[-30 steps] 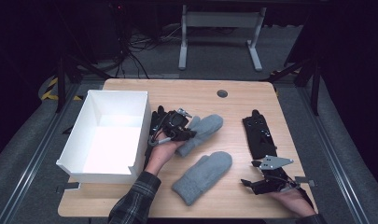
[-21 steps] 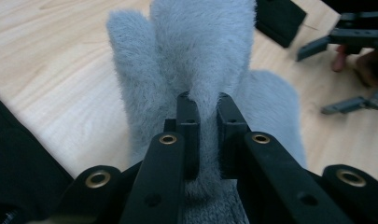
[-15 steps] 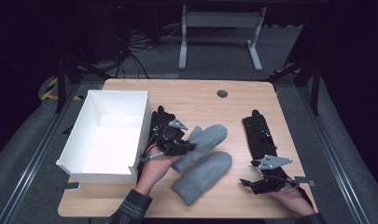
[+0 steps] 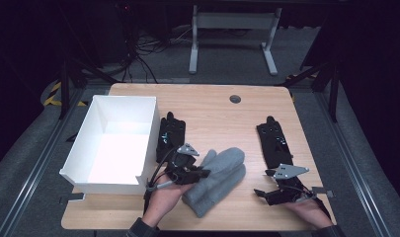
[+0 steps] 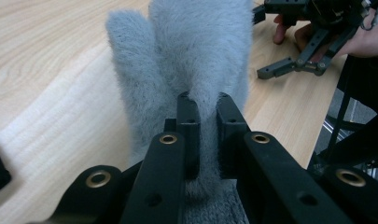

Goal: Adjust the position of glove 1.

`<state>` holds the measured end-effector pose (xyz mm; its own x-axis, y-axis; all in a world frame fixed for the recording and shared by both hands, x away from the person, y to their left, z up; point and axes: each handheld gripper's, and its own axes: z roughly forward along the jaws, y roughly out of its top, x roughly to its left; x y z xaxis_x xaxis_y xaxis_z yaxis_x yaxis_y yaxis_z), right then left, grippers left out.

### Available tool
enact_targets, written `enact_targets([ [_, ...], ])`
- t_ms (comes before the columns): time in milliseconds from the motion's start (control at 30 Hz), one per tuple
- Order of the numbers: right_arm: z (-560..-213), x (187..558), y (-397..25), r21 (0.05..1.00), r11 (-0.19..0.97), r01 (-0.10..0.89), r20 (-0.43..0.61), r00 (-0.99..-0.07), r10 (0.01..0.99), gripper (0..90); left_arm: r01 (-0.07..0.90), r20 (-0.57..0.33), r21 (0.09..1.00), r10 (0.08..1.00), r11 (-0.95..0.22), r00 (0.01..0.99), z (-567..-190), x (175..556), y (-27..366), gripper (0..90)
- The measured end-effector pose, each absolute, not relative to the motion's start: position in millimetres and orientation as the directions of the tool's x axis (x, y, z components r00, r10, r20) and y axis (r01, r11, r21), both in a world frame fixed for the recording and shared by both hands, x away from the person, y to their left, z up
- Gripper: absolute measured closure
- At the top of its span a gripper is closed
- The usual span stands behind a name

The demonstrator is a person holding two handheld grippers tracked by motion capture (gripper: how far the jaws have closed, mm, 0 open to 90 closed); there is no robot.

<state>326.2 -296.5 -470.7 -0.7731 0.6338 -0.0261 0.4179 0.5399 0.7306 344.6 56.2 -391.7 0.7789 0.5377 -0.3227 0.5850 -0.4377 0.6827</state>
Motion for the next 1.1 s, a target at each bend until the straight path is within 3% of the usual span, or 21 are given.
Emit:
enact_targets([
  [500, -470.7, 326.3, -296.3, 0.731, 0.54, 0.418, -0.025, -0.774, 0.632, 15.7, 0.57, -0.278, 0.639, 0.537, -0.516, 0.797, -418.8, 332.8, 36.6, 83.3],
  [833, -470.7, 326.5, -296.0, 0.73, 0.54, 0.419, -0.024, -0.774, 0.633, 15.7, 0.494, -0.135, 0.602, 0.53, -0.628, 0.837, -422.9, 321.8, 16.6, 81.8],
  [900, -470.7, 326.6, -295.9, 0.73, 0.54, 0.419, -0.024, -0.774, 0.633, 15.7, 0.495, -0.151, 0.614, 0.523, -0.615, 0.839, -422.2, 323.3, 19.7, 77.4],
  [1100, -470.6, 326.7, -295.8, 0.73, 0.54, 0.419, -0.024, -0.774, 0.633, 15.7, 0.487, -0.186, 0.657, 0.502, -0.575, 0.845, -411.7, 330.9, 29.6, 48.0],
])
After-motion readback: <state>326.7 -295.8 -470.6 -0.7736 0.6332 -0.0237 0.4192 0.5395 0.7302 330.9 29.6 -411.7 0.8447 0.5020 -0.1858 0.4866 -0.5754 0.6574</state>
